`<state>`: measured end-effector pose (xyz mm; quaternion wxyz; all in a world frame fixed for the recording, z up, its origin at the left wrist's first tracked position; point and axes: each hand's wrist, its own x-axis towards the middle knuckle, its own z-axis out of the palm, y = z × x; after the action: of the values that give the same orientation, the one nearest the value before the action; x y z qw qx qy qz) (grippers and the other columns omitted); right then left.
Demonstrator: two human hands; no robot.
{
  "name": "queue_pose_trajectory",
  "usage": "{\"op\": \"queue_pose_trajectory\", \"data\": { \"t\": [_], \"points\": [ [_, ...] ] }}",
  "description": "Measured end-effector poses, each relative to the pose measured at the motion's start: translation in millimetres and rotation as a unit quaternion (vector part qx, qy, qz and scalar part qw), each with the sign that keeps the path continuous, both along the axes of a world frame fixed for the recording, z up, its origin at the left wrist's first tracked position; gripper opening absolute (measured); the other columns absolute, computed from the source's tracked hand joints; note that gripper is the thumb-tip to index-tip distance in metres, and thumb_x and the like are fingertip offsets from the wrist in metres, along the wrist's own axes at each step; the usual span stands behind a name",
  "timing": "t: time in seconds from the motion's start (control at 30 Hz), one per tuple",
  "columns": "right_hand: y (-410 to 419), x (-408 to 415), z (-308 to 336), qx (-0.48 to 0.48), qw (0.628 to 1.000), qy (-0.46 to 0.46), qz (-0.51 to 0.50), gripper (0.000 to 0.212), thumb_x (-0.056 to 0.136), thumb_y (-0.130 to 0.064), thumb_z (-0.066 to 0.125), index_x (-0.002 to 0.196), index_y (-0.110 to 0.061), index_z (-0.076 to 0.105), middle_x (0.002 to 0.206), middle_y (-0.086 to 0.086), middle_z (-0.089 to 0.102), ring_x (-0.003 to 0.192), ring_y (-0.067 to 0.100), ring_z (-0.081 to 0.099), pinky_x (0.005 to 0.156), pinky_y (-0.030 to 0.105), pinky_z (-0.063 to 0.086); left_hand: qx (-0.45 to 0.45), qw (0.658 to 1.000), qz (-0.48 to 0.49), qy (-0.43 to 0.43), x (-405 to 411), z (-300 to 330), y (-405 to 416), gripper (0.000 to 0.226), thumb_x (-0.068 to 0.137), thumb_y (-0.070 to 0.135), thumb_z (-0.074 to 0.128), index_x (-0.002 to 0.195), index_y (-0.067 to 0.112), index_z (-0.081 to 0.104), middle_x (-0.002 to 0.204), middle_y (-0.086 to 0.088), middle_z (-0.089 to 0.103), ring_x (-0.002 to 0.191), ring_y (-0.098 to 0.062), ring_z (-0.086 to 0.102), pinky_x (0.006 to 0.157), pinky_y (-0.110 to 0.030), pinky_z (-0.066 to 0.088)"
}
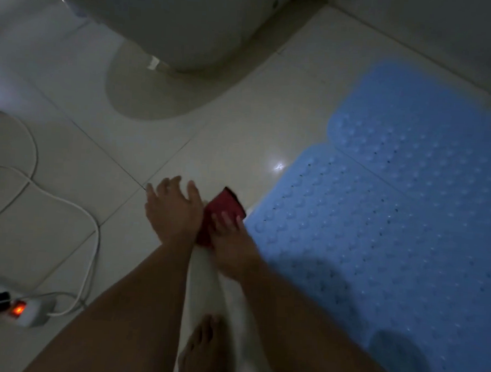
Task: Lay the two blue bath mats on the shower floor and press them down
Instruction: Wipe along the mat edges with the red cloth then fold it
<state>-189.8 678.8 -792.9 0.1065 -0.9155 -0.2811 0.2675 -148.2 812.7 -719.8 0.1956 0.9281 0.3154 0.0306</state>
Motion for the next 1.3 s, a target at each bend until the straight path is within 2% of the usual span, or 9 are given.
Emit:
{"op": "queue_pose_trajectory", "data": {
  "t": [0.27, 0.37, 0.47, 0.6, 0.73, 0.83, 1.0, 1.17, 1.3],
  "points": [
    [-84.0, 177.3, 32.7, -0.141, 0.984, -0.010, -0.109, 0.070, 0.098, -0.033, 0.045, 0.159, -0.019, 0.015, 0.168, 0.007, 0.002, 0.154, 0.034, 0.004, 0.121, 0.060, 0.010, 0.002, 1.000, -0.024, 0.014, -6.4, -18.6, 13.3, 0.053, 0.104, 0.048, 0.040, 0.144, 0.017, 0.053, 0.154, -0.011, 0.048, 0.153, -0.035, 0.021, 0.119, -0.056, 0.028],
    [-63.0, 143.5, 22.7, -0.098, 0.988, -0.031, -0.118, 0.062, 0.094, -0.026, 0.042, 0.154, -0.011, 0.033, 0.163, 0.019, 0.022, 0.149, 0.044, 0.020, 0.119, 0.061, 0.019, 0.005, 0.999, -0.032, 0.017, -9.7, -28.1, 15.2, 0.051, 0.104, 0.047, 0.041, 0.142, 0.015, 0.055, 0.152, -0.012, 0.050, 0.151, -0.036, 0.024, 0.117, -0.057, 0.031],
    [-45.1, 64.6, 4.1, 0.021, 0.999, -0.029, 0.023, 0.064, 0.078, -0.024, 0.039, 0.135, -0.006, 0.059, 0.146, 0.022, 0.051, 0.136, 0.048, 0.044, 0.106, 0.065, 0.041, 0.017, 0.999, -0.037, 0.017, -5.5, -35.8, 21.3, 0.049, 0.104, 0.044, 0.042, 0.140, 0.014, 0.057, 0.149, -0.013, 0.052, 0.149, -0.038, 0.027, 0.116, -0.057, 0.033],
    [-66.2, 56.8, -3.3, 0.079, 0.983, -0.047, 0.162, 0.064, 0.087, -0.021, 0.049, 0.150, -0.011, 0.042, 0.162, 0.010, 0.032, 0.152, 0.034, 0.021, 0.121, 0.056, 0.002, 0.024, 0.998, -0.054, -0.001, 9.8, -47.4, 13.9, 0.046, 0.104, 0.035, 0.038, 0.134, 0.009, 0.063, 0.142, -0.020, 0.057, 0.143, -0.043, 0.035, 0.115, -0.059, 0.036],
    [-102.0, 141.5, -1.9, 0.035, 0.997, -0.060, 0.031, 0.065, 0.091, -0.022, 0.038, 0.155, -0.012, 0.033, 0.166, 0.008, 0.020, 0.155, 0.032, 0.009, 0.125, 0.053, 0.003, 0.011, 0.994, -0.110, -0.022, 26.1, -53.7, -24.1, 0.059, 0.090, 0.033, 0.032, 0.128, 0.004, 0.067, 0.138, -0.024, 0.059, 0.138, -0.051, 0.039, 0.106, -0.065, 0.041],
    [-130.7, 217.6, 9.8, -0.038, 0.996, -0.045, -0.067, 0.071, 0.092, -0.014, 0.049, 0.158, -0.010, 0.023, 0.168, 0.010, 0.009, 0.155, 0.034, 0.003, 0.124, 0.052, 0.009, 0.038, 0.966, -0.254, -0.013, 45.1, -67.6, -63.1, 0.064, 0.088, 0.041, 0.036, 0.134, 0.006, 0.063, 0.146, -0.022, 0.054, 0.142, -0.051, 0.037, 0.109, -0.069, 0.032],
    [-173.7, 332.9, 32.5, -0.131, 0.975, -0.038, -0.176, 0.052, 0.097, -0.023, 0.046, 0.146, -0.003, 0.043, 0.160, 0.020, 0.024, 0.144, 0.039, 0.031, 0.120, 0.054, 0.023, 0.099, 0.873, -0.477, 0.004, 82.6, -107.4, -110.8, 0.080, 0.096, 0.070, 0.033, 0.149, 0.012, 0.050, 0.161, -0.015, 0.036, 0.152, -0.040, 0.023, 0.119, -0.060, 0.015],
    [-164.4, 303.1, 2.1, -0.094, 0.971, -0.056, -0.212, 0.066, 0.098, -0.023, 0.047, 0.156, -0.004, 0.022, 0.167, 0.017, 0.007, 0.153, 0.040, 0.006, 0.123, 0.053, 0.014, 0.071, 0.873, -0.482, 0.011, 83.3, -119.4, -110.4, 0.084, 0.096, 0.075, 0.034, 0.154, 0.015, 0.041, 0.166, -0.009, 0.028, 0.155, -0.031, 0.019, 0.123, -0.052, 0.011],
    [-139.2, 251.0, -0.5, -0.003, 0.978, -0.042, -0.203, 0.062, 0.094, -0.014, 0.051, 0.153, -0.009, 0.035, 0.165, 0.014, 0.020, 0.152, 0.037, 0.013, 0.124, 0.050, 0.017, -0.098, 0.905, -0.413, 0.016, 97.4, -78.7, -102.0, 0.079, 0.098, 0.067, 0.026, 0.156, 0.016, 0.038, 0.164, -0.004, 0.033, 0.155, -0.021, 0.018, 0.126, -0.035, 0.011]
  ]
}}
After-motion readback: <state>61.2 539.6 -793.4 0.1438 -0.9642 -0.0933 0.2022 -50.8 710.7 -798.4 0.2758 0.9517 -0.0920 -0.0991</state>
